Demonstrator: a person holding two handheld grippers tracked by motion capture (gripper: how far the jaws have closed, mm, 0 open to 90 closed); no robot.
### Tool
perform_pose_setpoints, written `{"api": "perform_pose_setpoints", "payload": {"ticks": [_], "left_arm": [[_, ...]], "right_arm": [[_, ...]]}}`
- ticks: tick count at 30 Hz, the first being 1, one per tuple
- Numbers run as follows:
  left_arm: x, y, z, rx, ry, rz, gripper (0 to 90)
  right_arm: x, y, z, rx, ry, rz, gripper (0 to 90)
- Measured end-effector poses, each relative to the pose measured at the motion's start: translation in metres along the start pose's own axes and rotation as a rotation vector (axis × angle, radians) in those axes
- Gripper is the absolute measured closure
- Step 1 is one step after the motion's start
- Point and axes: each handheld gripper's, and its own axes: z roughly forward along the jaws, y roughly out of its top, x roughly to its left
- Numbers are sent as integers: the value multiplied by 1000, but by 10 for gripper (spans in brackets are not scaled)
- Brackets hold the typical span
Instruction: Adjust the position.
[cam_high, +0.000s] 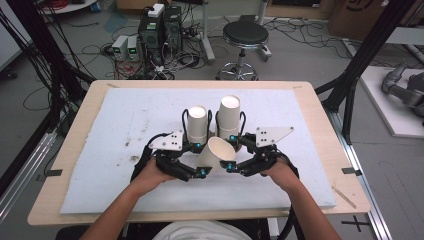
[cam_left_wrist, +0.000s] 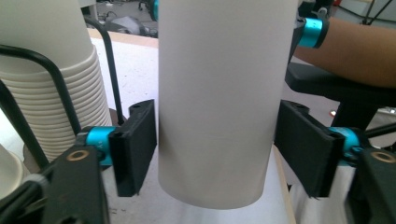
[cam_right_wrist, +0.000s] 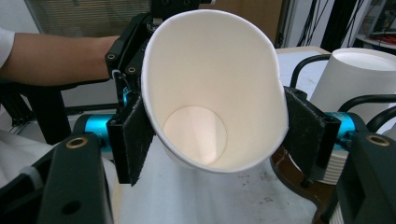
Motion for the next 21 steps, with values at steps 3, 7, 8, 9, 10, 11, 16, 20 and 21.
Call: {"api": "perform_pose_setpoints", "payload": {"ticks": [3,7,8,9,10,11,16,20,21], "left_arm": [[0,0,1,12,-12,4,333],[-1,0,1,-2,-26,9,343],[-1,1,0,-12,-29,7,342],[-1,1,0,-21,-26,6,341],[-1,2,-1,-25,-25,8,341],[-1,2,-2,-33,-26,6,341],[-1,3,-3,-41,-29,12,342],[-2,2,-1,-33,-34,14,346],[-2,2,-1,-31,-33,14,346]], "right_arm": [[1,1,1,2,6,-1,315],[2,1,2,-15,13,14,293],[3,2,2,-21,13,23,274],[3,2,2,-31,9,33,257],[3,2,2,-43,8,42,213],[3,2,3,-51,1,53,186],[3,2,5,-47,-6,59,192],[5,3,4,-48,18,30,297],[5,3,4,-46,18,23,306]]}}
